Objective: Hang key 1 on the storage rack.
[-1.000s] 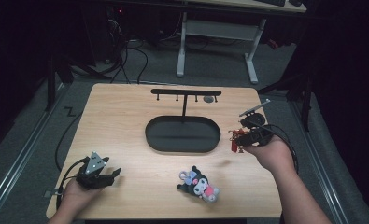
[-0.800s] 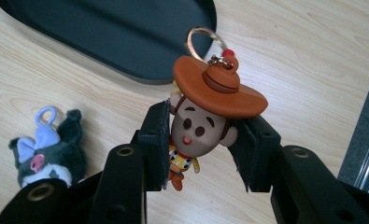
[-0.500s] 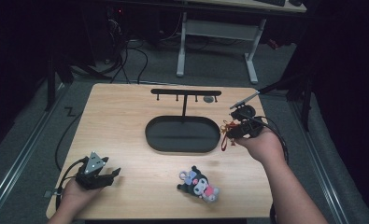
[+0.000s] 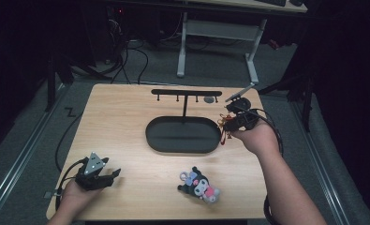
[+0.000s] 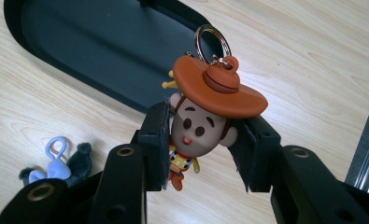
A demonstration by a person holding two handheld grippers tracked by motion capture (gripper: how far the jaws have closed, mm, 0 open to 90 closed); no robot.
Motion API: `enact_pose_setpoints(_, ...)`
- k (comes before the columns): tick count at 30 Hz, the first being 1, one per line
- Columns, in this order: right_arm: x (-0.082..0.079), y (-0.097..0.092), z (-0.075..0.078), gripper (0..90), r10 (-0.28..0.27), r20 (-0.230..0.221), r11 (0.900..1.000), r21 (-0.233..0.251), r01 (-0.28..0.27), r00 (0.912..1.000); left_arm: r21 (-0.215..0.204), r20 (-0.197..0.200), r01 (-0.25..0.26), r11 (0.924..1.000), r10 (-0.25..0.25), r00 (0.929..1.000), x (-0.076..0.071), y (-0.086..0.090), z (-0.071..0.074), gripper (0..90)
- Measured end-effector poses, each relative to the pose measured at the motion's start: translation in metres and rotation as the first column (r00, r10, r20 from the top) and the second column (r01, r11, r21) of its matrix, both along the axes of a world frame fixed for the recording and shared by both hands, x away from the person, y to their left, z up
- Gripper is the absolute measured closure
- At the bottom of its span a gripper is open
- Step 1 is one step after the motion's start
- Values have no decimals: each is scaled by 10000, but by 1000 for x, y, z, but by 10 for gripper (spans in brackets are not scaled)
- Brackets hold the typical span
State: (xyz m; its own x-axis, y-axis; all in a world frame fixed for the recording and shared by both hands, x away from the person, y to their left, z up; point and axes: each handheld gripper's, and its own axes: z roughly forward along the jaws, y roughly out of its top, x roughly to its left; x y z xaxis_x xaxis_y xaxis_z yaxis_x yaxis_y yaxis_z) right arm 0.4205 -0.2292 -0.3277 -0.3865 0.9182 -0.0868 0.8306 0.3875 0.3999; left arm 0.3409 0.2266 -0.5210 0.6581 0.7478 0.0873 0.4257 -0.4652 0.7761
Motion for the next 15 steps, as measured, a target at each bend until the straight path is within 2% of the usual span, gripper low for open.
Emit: enact_pose_setpoints(15,16,6,6,599,-67,172,9999,-80,68,9998,-2,-37,59,10000,-59,10000,0,0,0,353)
